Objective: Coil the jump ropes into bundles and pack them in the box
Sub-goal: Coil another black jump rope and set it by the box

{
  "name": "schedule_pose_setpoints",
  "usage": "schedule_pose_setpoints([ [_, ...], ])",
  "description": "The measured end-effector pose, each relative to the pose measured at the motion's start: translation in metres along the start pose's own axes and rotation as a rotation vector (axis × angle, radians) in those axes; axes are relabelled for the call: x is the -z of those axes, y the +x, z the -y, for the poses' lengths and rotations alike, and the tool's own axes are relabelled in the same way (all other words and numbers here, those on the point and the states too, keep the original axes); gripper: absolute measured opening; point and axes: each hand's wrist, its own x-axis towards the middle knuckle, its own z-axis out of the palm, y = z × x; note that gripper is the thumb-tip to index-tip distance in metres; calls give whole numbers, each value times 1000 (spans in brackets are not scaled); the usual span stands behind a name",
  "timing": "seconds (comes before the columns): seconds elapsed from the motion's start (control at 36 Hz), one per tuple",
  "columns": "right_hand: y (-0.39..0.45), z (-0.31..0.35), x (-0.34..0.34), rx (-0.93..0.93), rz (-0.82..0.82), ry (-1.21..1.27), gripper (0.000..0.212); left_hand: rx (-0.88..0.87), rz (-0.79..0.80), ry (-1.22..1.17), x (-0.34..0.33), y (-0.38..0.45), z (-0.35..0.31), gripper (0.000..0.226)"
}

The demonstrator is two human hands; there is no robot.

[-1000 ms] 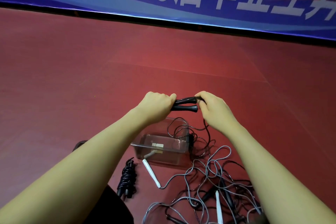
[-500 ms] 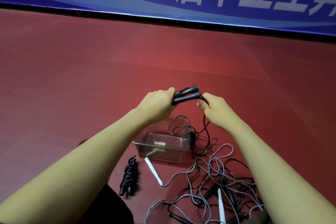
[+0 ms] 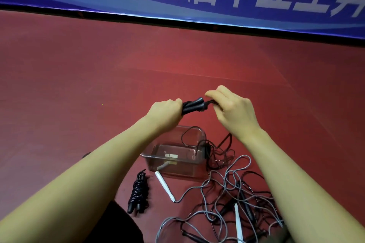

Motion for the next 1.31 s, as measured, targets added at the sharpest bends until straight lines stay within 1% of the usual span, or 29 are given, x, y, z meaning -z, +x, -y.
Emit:
schedule_pose_setpoints([
  [0.06, 2, 2, 0, -134, 26, 87, 34, -61, 11, 37, 1, -2, 0, 19],
  [0.11, 5, 1, 0, -283, 108, 202, 37, -117, 14, 64, 2, -4, -1, 18],
  [0.17, 7, -3, -2, -376, 178, 270, 28, -173, 19, 92, 4, -7, -1, 17],
  [0.25, 9, -8, -5, -465, 236, 344, 13, -277, 21, 121, 6, -10, -3, 16],
  [0.31, 10, -11, -7, -530, 272, 375, 12, -329, 29, 125, 9, -12, -5, 16],
  [0.36, 11, -15, -9, -574, 323, 358, 17, -375, 12, 122, 12, -12, -7, 15],
  [0.42, 8, -18, -12, -610, 367, 360, 21, -455, -90, 56, 12, -11, -7, 12],
  [0.5, 5, -18, -11, -624, 365, 453, 26, -644, -358, -127, 13, -14, -6, 11],
  [0.56, 6, -16, -10, -618, 352, 494, 27, -691, -458, -142, 16, -14, -7, 7],
  [0.64, 6, -14, -10, -656, 356, 591, 25, -632, -503, -166, 18, -16, -11, 12],
  [0.72, 4, -11, -8, -606, 411, 558, 32, -467, -546, -186, 21, -16, -15, 13],
  [0.75, 4, -8, -7, -601, 420, 553, 30, -397, -510, -202, 24, -16, -17, 13],
  [0.81, 3, -3, -8, -608, 412, 614, 20, -188, -343, -194, 30, -15, -20, 15],
  [0.83, 2, -2, -9, -620, 416, 639, 19, -97, -292, -178, 31, -14, -21, 17],
  [0.89, 1, 1, -10, -630, 463, 641, 22, 4, -241, -198, 30, -10, -21, 15],
  [0.94, 1, 3, -7, -590, 520, 603, 23, 73, -226, -232, 26, -7, -21, 12],
  [1.06, 3, 13, 1, -527, 592, 607, 27, 172, -147, -251, 19, -3, -21, 11],
  [1.11, 3, 16, 3, -516, 618, 587, 26, 189, -118, -241, 14, -3, -22, 6],
  [1.19, 4, 17, 3, -507, 638, 558, 20, 195, -74, -181, 5, -2, -23, 11],
  [1.25, 4, 19, 4, -474, 656, 502, 14, 190, -57, -134, 0, -2, -22, 12],
  [1.31, 4, 20, 7, -394, 639, 368, 16, 174, -39, -81, -6, -3, -17, 13],
])
